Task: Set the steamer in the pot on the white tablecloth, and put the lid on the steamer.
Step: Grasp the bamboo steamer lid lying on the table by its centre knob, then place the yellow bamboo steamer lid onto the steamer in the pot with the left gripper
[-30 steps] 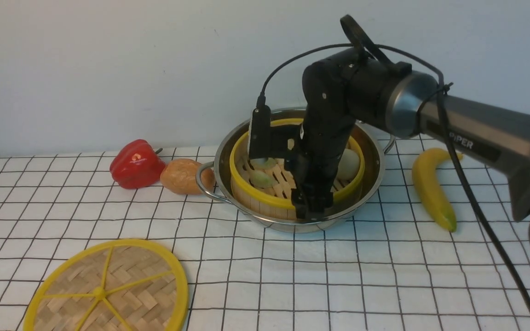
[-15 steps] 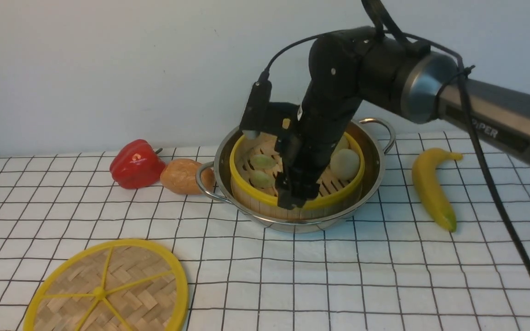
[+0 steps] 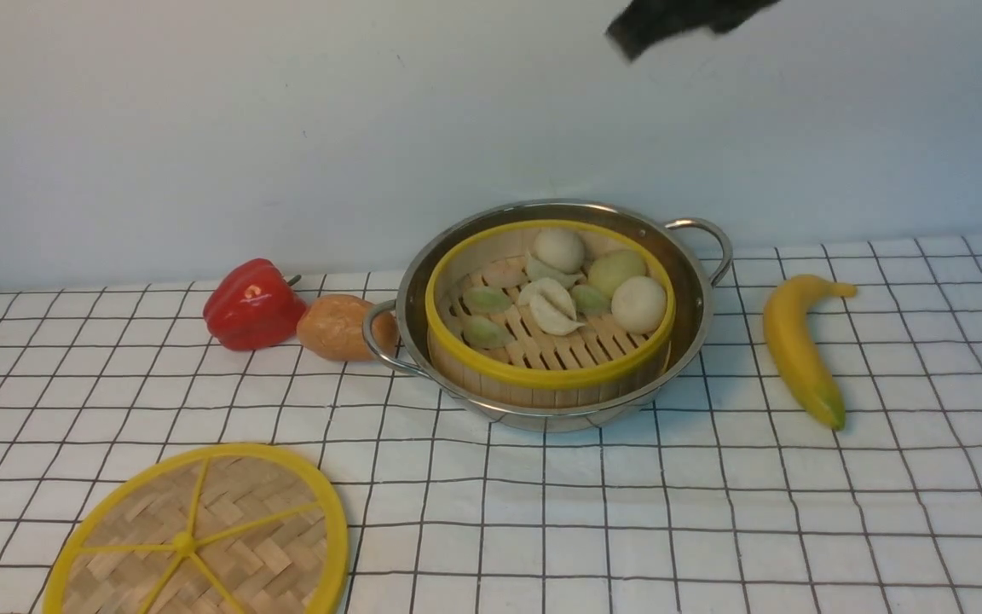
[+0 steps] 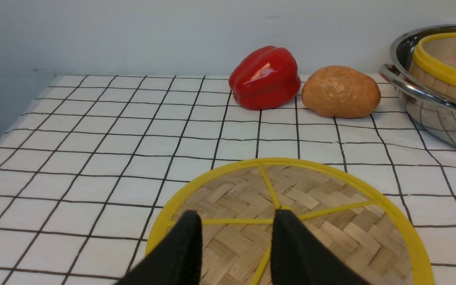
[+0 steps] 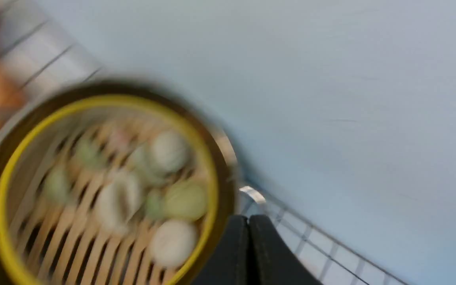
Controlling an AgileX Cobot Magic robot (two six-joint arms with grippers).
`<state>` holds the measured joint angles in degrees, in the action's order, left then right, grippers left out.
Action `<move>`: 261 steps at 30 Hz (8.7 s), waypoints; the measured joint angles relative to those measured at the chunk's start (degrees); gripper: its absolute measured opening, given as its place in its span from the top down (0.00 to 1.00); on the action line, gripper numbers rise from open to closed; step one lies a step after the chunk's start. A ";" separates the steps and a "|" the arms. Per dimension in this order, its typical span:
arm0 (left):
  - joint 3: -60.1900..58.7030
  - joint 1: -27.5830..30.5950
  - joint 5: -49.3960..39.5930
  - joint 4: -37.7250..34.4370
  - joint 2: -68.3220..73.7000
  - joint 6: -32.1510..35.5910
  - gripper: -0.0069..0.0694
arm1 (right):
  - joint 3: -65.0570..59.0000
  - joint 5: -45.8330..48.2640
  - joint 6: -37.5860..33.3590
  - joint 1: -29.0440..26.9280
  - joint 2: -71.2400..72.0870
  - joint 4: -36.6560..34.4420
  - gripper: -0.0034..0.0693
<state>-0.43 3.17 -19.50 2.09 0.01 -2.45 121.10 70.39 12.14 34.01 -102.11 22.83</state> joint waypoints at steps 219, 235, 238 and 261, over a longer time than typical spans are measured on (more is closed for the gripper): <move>135.63 -29.53 -50.79 -5.38 131.12 55.97 0.76 | -121.61 -53.27 -3.86 -35.24 102.16 -25.12 0.62; 126.95 -28.27 -50.97 -8.25 126.05 60.05 0.76 | -121.61 -53.27 -3.81 -35.24 102.16 -25.12 0.62; 126.90 -28.12 -50.91 -9.09 126.05 60.59 0.76 | -121.61 -53.27 -3.81 -35.24 102.16 -25.12 0.62; 126.90 -28.07 -44.51 -10.19 128.63 63.54 0.76 | -121.61 -53.27 -3.63 -35.24 102.16 -25.12 0.62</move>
<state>126.47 -24.90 -64.01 -8.11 128.65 61.09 -0.51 17.12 8.51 -1.23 0.05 -2.29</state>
